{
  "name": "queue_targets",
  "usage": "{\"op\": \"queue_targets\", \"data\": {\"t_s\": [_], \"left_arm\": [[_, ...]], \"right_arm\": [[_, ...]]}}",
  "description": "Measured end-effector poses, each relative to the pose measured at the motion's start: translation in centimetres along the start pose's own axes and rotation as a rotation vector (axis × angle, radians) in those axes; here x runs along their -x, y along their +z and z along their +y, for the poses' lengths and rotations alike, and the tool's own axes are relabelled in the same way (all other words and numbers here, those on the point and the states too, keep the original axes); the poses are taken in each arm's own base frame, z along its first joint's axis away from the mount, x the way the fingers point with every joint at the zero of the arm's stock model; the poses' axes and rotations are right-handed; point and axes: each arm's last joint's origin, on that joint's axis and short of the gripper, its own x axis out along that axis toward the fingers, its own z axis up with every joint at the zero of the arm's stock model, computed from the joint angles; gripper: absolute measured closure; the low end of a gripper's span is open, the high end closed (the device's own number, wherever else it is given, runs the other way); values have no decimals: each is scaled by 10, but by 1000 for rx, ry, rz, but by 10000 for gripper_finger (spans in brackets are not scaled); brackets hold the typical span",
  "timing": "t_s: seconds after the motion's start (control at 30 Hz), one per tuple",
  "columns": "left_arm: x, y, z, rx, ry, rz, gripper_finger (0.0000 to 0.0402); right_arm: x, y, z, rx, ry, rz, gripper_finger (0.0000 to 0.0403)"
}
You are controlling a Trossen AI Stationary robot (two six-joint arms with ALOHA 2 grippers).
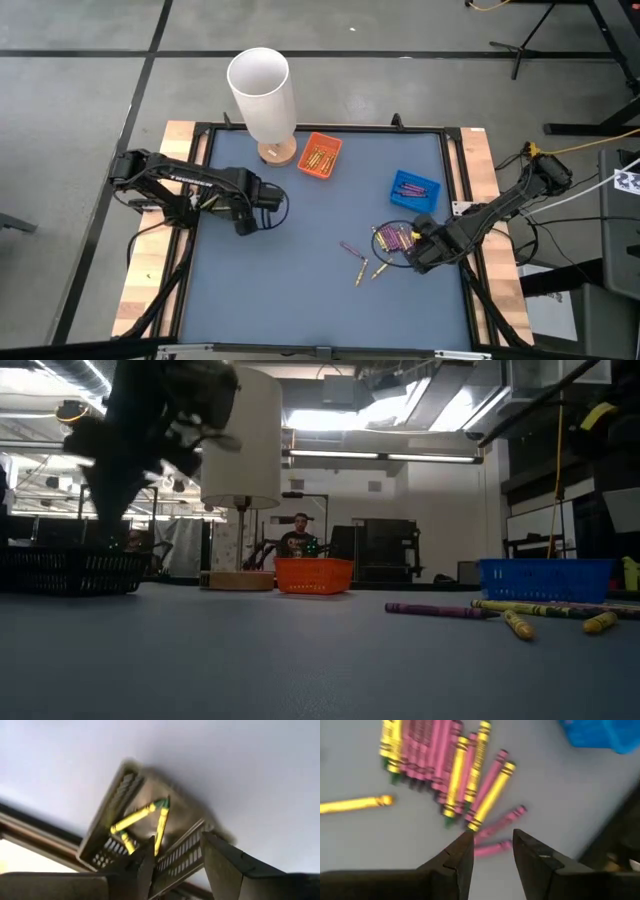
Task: Sort crayons
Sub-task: Put the green crayon into the black basket
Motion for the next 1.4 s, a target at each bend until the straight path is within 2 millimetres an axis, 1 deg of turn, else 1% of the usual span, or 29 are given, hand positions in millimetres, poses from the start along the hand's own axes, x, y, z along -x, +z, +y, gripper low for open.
{"op": "queue_targets", "data": {"t_s": [0.1,0.2,0.37,0.5,0.8,1.03,1.3,1.4], "left_arm": [[15,8,-3,3,-27,-87,258],[26,16,-9,11,-66,-195,258],[35,30,-21,21,-136,-374,258],[40,37,-27,25,-174,-467,258],[41,38,-30,20,-183,-491,258],[41,38,-30,20,-183,-491,258],[41,38,-30,20,-183,-491,258],[41,38,-30,20,-183,-491,258]], "right_arm": [[-8,1,3,-9,51,-59,269],[-16,0,4,-14,75,-89,269],[-28,-1,-1,-41,60,-97,269],[-36,-2,-7,-77,30,-107,269],[-51,-5,-17,-102,-13,-108,269],[-60,-6,-16,-112,36,-131,269],[-68,-7,-23,-106,10,-133,269],[-70,-7,-22,-110,26,-132,269]]}}
